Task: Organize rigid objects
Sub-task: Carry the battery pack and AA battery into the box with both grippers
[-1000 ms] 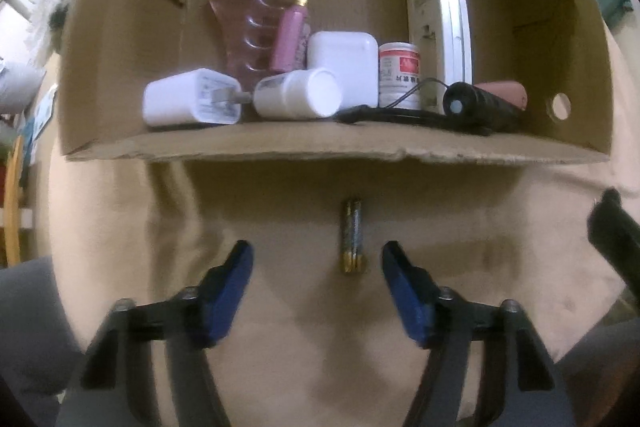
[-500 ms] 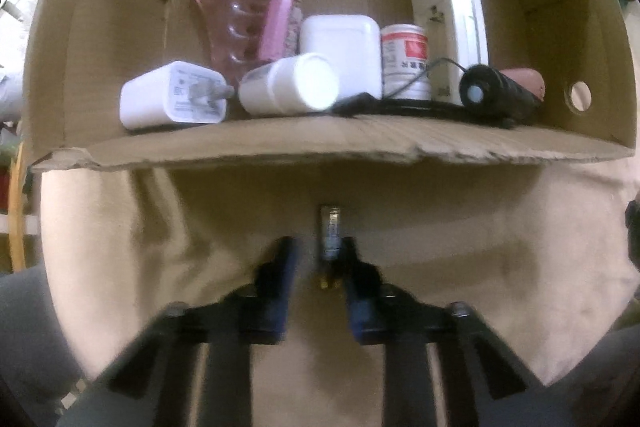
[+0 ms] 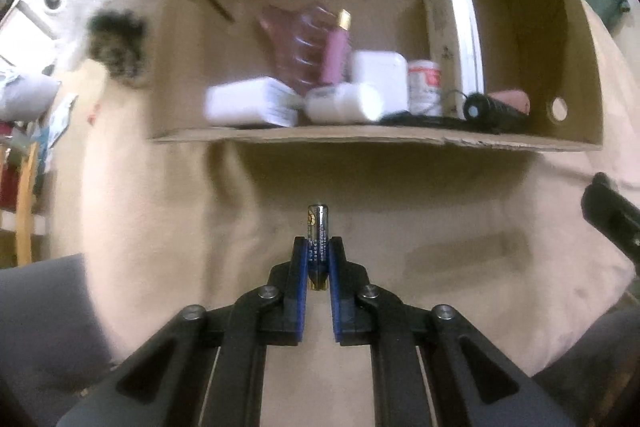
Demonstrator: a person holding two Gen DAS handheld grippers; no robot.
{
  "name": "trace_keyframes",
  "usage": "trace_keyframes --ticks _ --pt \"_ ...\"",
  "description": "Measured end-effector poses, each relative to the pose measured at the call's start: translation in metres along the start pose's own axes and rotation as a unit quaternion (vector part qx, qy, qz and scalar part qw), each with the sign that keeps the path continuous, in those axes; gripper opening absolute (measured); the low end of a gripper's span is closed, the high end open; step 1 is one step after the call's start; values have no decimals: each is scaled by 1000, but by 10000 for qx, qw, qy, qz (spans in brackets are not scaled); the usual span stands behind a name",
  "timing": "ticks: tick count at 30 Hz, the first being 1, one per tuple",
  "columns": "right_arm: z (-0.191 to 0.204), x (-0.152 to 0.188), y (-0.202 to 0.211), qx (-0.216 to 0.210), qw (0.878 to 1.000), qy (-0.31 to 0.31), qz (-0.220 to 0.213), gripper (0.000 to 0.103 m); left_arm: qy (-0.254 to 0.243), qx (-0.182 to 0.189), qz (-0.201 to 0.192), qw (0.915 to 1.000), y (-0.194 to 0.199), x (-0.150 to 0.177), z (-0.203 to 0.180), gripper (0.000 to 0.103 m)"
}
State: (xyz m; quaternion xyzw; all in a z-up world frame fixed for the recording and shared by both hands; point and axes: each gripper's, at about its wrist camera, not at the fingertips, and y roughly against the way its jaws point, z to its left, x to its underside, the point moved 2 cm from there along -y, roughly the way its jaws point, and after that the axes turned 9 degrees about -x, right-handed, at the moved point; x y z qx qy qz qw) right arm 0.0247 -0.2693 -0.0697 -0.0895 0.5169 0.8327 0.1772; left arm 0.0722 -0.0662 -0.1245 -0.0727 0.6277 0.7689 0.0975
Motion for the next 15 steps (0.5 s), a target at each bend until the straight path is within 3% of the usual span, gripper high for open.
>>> trace_keyframes --ticks 10,15 --pt "10 -3 25 -165 9992 146 -323 86 585 -187 -406 9973 56 6 66 9" --pt "17 -12 40 -264 9971 298 -656 86 605 -124 -769 9951 84 -16 70 9"
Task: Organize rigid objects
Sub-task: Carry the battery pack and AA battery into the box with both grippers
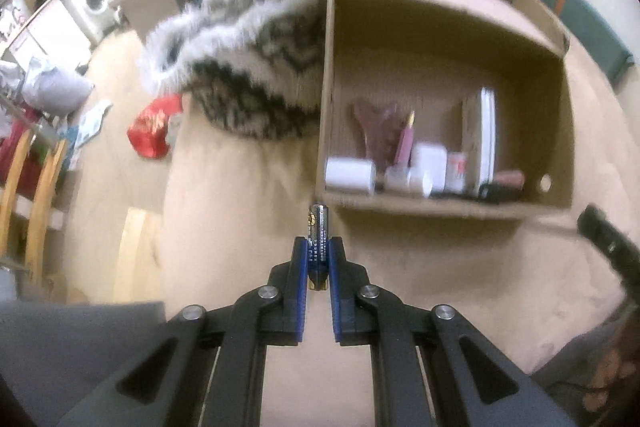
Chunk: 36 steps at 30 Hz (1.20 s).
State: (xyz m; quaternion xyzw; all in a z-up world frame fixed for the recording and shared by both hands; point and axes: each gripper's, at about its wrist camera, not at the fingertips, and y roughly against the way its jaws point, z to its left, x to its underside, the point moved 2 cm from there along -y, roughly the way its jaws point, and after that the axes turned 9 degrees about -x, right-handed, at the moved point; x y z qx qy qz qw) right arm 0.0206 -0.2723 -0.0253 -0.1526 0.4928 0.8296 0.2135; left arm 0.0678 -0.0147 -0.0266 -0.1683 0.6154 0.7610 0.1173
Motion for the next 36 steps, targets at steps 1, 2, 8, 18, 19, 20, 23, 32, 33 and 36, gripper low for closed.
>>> trace_keyframes --ticks 1,2,8,18,19,20,23,32,33,36 --pt "1 -2 1 -28 10000 14 -22 86 13 46 -107 9999 5 -7 0 9" --pt "3 -5 1 -67 10000 28 -55 86 22 99 -171 9998 6 -13 0 9" --pt "21 -34 -4 -221 9991 316 -158 86 -53 378 -467 9982 8 -52 -25 9" --pt "25 -80 -52 -223 9975 665 -40 86 -336 275 -519 9977 -35 -92 -60 9" --pt "25 -81 -58 -238 9973 693 7 86 -378 260 -520 9976 -39 -92 -63 9" --pt "24 -81 -64 -241 9972 707 44 86 -435 220 -515 9975 -45 -92 -67 9" --pt "22 -76 -79 -277 9971 677 211 86 -526 167 -415 9976 -61 -92 -76 9" --pt "14 -67 -99 -68 9962 650 571 86 -644 173 -217 9975 -89 -84 -92 9" --pt "13 -67 -100 -54 9963 630 586 86 -644 180 -179 9976 -92 -83 -93 9" --pt "12 -67 -104 -39 9962 599 631 86 -647 249 -119 9975 -99 -81 -96 9"
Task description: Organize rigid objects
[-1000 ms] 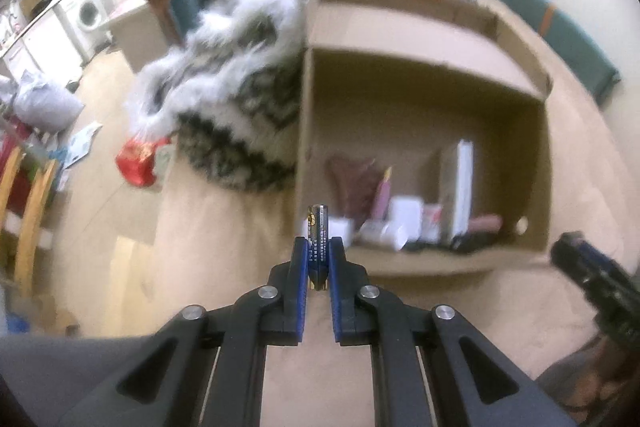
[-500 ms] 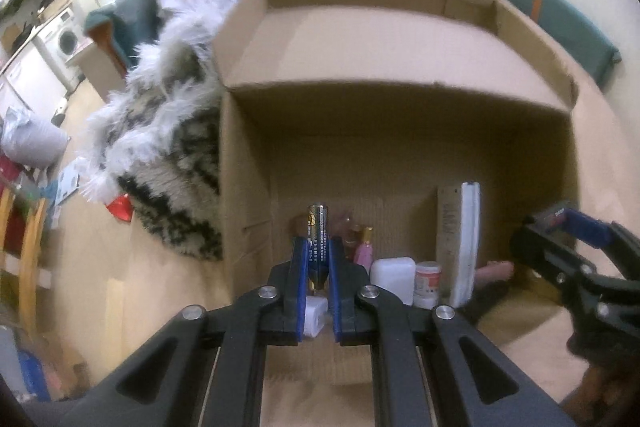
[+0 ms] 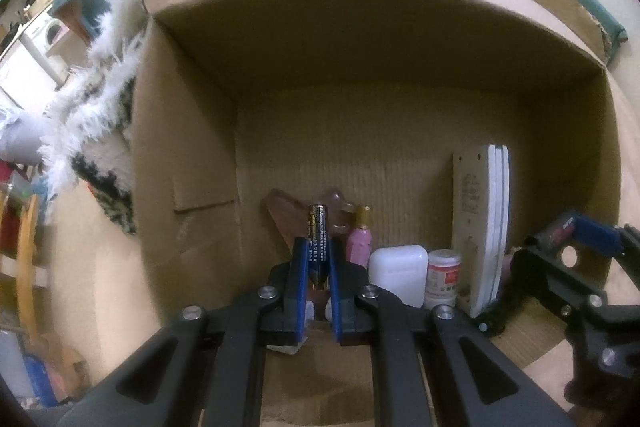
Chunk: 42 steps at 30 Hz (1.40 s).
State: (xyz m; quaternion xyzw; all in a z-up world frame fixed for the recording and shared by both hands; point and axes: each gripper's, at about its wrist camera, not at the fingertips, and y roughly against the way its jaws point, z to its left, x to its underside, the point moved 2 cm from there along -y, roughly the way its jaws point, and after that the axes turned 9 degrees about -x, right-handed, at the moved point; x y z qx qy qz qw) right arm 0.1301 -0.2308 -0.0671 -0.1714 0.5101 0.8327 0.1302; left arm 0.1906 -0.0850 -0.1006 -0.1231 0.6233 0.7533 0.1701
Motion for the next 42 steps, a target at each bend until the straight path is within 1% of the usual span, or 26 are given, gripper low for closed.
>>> trace_keyframes --ticks 2,5,12,13,14,15,17,18,19,22,26,32,33,35,36,38,39,42 --pt "0 0 -1 35 10000 16 9 86 -14 24 27 10000 -3 2 -2 9" --pt "1 1 -2 63 10000 17 22 86 17 -38 41 10000 -5 3 -1 9" --pt "-3 1 0 -74 9998 -167 -17 86 56 19 198 9998 -7 6 3 10" --pt "-5 1 3 -96 9997 -211 -34 88 30 8 190 9998 -6 4 3 14" --pt "-7 1 5 -112 9996 -251 -68 92 7 -13 179 9998 -3 4 3 22" --pt "-8 1 8 -143 9994 -293 -128 101 -17 -46 160 9999 -1 4 2 28" --pt "-7 0 15 -261 9988 -335 -258 103 -7 -114 84 9999 7 4 4 60" --pt "-7 0 19 -296 9984 -350 -326 103 54 -153 -2 9999 12 4 6 65" --pt "-7 0 21 -301 9982 -358 -378 103 92 -158 -58 9998 16 4 8 66" --pt "-8 1 30 -281 9977 -376 -491 103 116 -110 -204 9997 31 4 12 66" --pt "-5 5 46 -246 9969 -406 -626 103 102 -138 -374 9992 54 5 25 66" --pt "15 4 88 -157 9954 -265 -903 103 271 191 -450 9984 83 15 53 66" --pt "20 5 97 -131 9950 -223 -962 103 320 165 -502 9981 90 19 59 66" --pt "29 9 110 -93 9943 -117 -1055 103 381 88 -622 9973 111 29 60 67" --pt "33 12 116 -81 9938 -59 -1106 103 400 51 -721 9966 117 34 65 67" --pt "42 19 128 1 9926 61 -1215 103 417 -17 -890 9952 130 44 75 73" --pt "45 24 133 38 9919 106 -1262 103 451 -13 -954 9944 135 51 81 74" --pt "50 40 142 58 9907 153 -1347 103 530 34 -1021 9933 144 66 93 79"
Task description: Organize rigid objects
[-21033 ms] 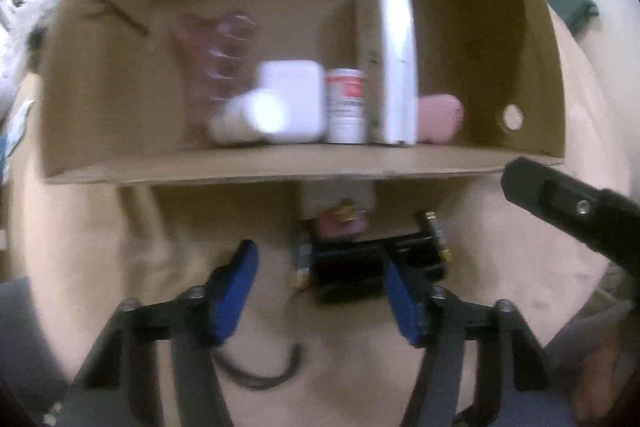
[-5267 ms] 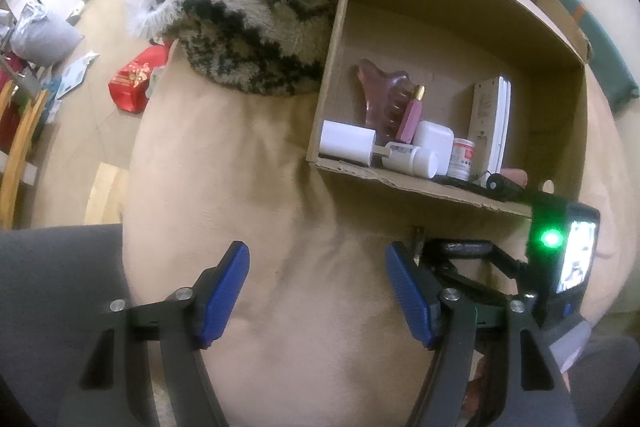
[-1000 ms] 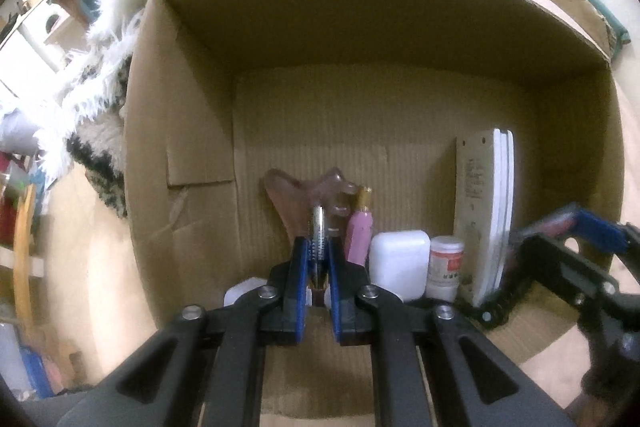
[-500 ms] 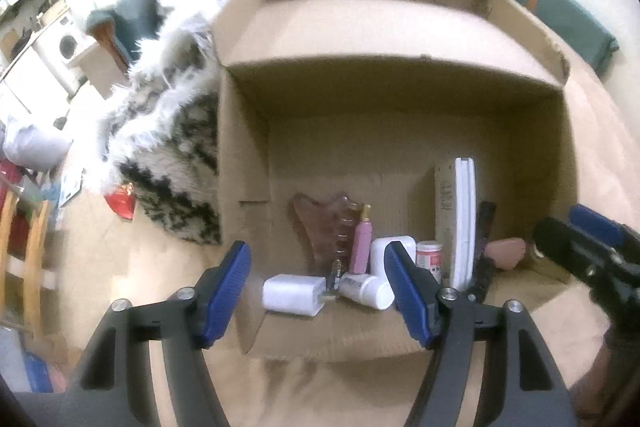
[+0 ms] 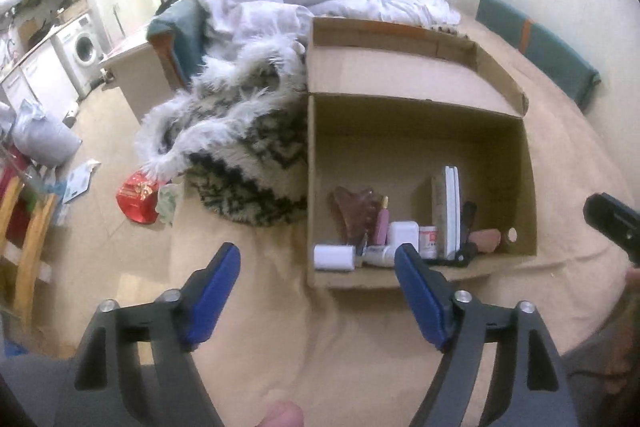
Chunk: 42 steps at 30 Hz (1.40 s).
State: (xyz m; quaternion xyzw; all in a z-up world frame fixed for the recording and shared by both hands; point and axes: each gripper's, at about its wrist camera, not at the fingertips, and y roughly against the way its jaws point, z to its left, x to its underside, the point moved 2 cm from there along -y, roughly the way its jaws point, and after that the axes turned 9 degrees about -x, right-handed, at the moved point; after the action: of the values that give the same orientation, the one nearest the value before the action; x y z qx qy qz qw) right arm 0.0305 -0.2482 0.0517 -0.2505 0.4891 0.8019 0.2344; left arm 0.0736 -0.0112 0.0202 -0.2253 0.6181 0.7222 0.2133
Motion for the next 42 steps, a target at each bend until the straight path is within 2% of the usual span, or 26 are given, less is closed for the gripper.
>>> trace_keyframes --ticks 3,5,9,12,15,24,31,42 --pt "2 15 10 98 9999 65 -119 103 66 66 -16 10000 7 12 6 87" --pt "2 24 13 153 9997 102 -190 103 140 155 -30 9998 10 21 8 96" --pt "1 40 17 148 9992 88 -364 103 253 143 -130 9995 13 36 8 101" --pt "1 52 14 203 9984 172 -498 103 308 243 -208 9990 12 40 8 101" --pt "3 55 2 394 9981 322 -355 103 246 64 -348 9991 8 41 6 101" --pt "3 56 -3 533 9971 424 -337 103 328 54 -239 9992 -1 42 8 101" --pt "3 56 -1 522 9970 420 -375 103 112 112 -293 9994 2 44 -2 101" --pt "5 55 -1 583 9964 496 -371 103 139 150 -383 9991 7 42 1 101"
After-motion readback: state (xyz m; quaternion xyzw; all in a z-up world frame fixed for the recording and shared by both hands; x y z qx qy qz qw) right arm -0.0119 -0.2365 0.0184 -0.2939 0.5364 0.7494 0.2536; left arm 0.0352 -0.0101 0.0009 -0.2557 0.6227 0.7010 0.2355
